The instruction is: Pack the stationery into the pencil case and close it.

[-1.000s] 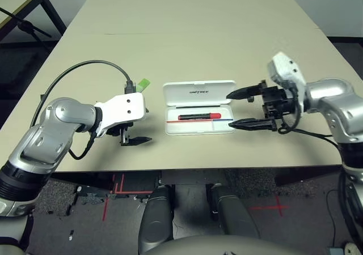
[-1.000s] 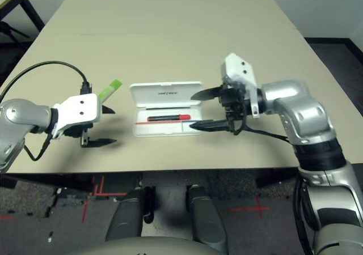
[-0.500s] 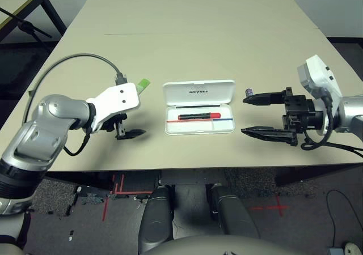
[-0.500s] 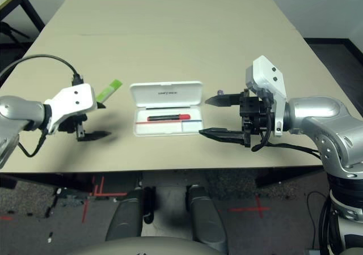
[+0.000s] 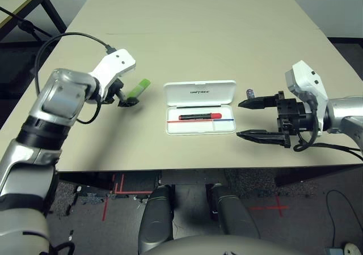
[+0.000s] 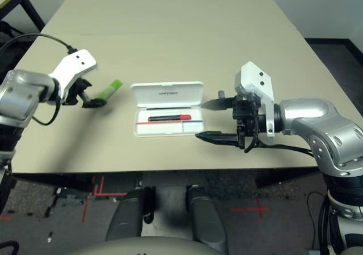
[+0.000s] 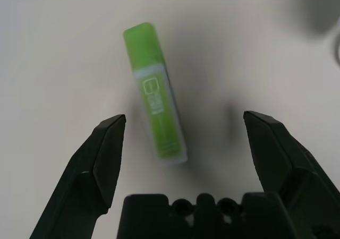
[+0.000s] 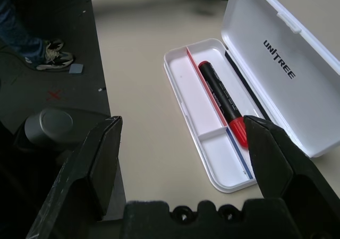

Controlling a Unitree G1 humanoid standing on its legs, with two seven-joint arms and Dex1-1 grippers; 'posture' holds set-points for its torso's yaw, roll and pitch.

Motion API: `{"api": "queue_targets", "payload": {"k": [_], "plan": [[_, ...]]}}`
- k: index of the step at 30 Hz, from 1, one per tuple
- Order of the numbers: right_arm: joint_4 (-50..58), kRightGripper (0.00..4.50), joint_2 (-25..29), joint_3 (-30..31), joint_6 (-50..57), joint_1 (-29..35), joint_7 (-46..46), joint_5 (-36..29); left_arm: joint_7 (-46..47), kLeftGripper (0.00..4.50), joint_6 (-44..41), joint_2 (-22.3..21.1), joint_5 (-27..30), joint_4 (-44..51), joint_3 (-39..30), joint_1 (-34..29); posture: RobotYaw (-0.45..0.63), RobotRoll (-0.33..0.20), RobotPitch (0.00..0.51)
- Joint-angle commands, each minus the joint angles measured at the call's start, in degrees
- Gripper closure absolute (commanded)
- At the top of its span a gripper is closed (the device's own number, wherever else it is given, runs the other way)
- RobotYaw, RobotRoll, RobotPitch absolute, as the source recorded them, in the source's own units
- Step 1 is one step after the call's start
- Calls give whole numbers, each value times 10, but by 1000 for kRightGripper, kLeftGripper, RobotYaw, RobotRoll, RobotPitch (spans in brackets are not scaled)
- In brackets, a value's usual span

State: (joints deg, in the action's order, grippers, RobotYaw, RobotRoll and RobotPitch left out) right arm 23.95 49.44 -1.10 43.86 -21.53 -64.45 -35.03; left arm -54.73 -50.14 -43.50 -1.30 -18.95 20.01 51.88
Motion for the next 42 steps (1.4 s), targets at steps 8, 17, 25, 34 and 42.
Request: {"api": "queue_targets", "payload": {"k": [8,17,25,34,42], "plan": [[3,17,2,15,-10,5,13,7,-7,0,61,71,-46,-207,29,86,-43,0,130],[14,17,-4,23,-12,8,29,13,5,0,131,107,-76,-370,21,124,-56,0,132],[11,17,-10,35,-20,1,37,19,7,0,156,122,-88,-430,9,136,-58,0,134],[-4,0,-19,41,-38,-7,38,28,-1,2644,153,124,-95,-444,4,138,-55,0,137],[-10,0,-26,47,-47,-10,37,33,-9,3438,159,114,-100,-428,7,133,-44,0,138]]}}
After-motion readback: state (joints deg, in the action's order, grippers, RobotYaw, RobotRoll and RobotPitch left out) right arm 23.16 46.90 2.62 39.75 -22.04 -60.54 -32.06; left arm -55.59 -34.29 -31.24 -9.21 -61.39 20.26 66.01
